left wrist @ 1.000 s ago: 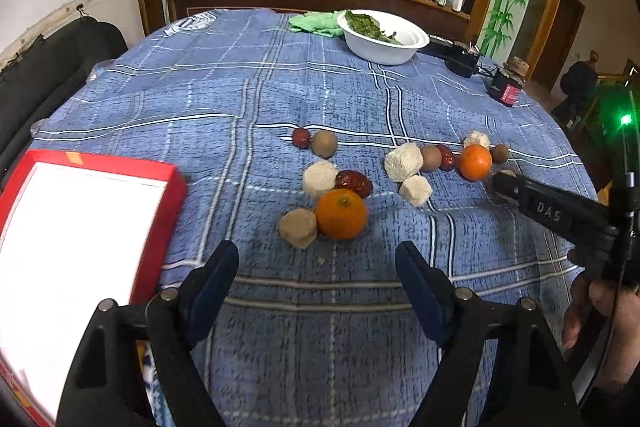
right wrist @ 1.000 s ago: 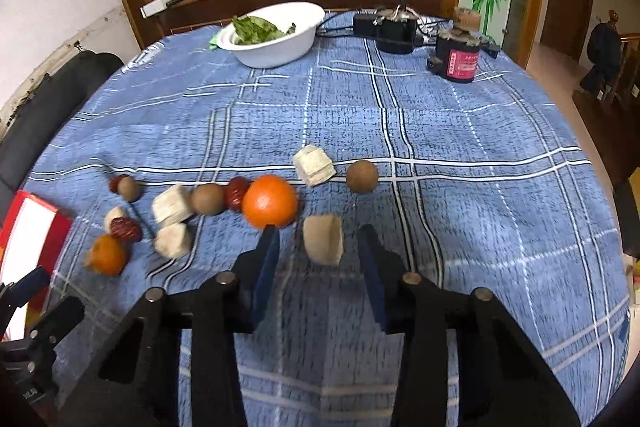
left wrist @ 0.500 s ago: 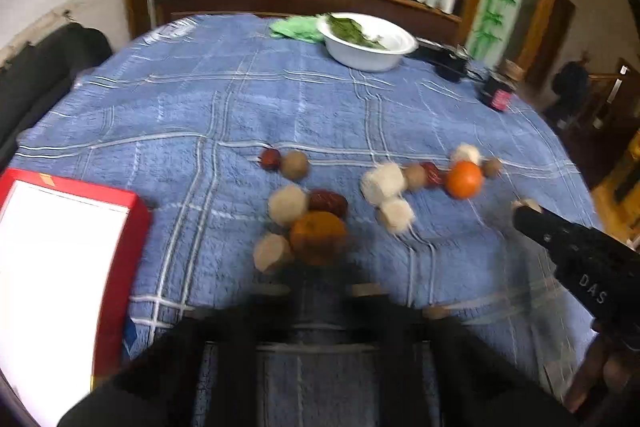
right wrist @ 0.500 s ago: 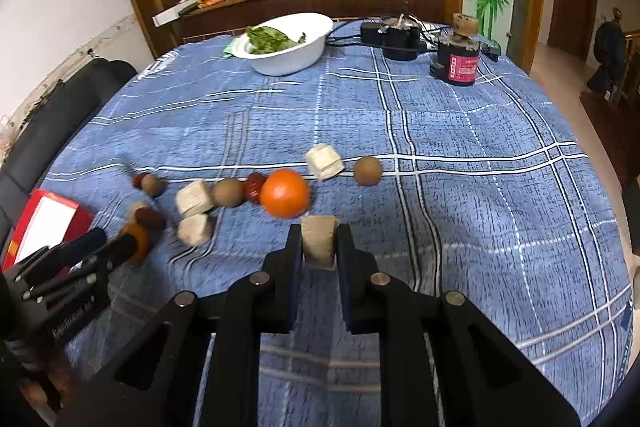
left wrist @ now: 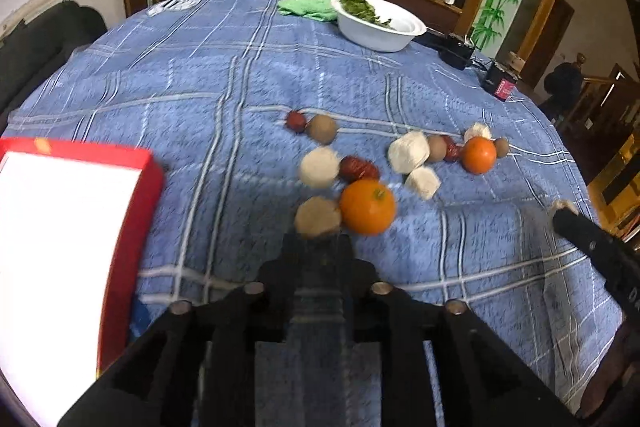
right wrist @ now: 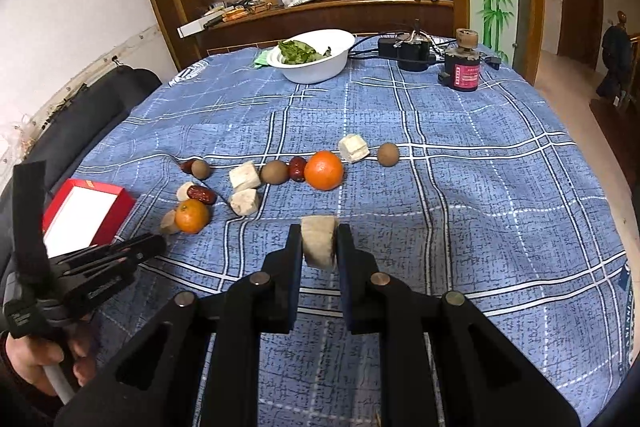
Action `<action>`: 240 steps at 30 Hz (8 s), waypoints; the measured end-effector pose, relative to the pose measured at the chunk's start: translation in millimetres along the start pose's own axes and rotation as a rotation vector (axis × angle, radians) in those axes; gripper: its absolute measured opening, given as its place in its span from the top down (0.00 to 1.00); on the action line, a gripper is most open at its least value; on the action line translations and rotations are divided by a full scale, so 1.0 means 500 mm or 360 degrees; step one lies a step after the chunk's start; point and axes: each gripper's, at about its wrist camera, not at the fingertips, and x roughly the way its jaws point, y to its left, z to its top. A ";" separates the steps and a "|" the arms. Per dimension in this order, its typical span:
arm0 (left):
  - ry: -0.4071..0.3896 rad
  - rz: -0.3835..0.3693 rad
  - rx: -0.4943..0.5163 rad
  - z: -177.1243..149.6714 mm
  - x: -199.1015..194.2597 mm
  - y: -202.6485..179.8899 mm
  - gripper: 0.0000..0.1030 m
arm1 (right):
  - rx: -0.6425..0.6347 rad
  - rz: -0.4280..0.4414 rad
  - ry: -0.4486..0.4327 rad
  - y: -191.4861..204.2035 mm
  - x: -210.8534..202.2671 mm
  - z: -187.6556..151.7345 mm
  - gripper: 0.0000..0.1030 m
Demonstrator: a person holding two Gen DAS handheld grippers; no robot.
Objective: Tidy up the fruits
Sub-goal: 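Carry both items to the red-rimmed tray and open both grippers over it, then grasp an orange with the right gripper while the left gripper grasps a brown cake, then carry the orange and cake to the tray and release both inside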
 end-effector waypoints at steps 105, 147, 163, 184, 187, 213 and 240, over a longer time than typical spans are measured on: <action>-0.0004 0.0221 0.0110 0.049 0.051 -0.020 0.77 | -0.0123 0.0087 0.0002 0.083 0.044 0.017 0.69; -0.0238 0.0357 -0.0444 -0.160 -0.281 0.320 0.77 | -0.0428 0.0525 0.0053 0.430 -0.047 -0.127 0.69; -0.0220 0.0485 -0.0516 -0.156 -0.278 0.388 0.77 | -0.0521 0.0612 0.0123 0.536 0.009 -0.135 0.69; -0.0165 0.0550 -0.0517 -0.147 -0.258 0.406 0.77 | -0.0490 0.0585 0.0152 0.554 0.053 -0.120 0.69; -0.0169 0.0555 -0.0515 -0.142 -0.259 0.407 0.77 | -0.0488 0.0585 0.0152 0.558 0.057 -0.115 0.68; -0.0103 0.0623 -0.0493 -0.123 -0.220 0.413 0.77 | -0.0472 0.0559 0.0239 0.585 0.135 -0.083 0.68; -0.0065 0.0722 -0.0556 -0.141 -0.233 0.428 0.59 | -0.0489 0.0544 0.0310 0.592 0.143 -0.091 0.64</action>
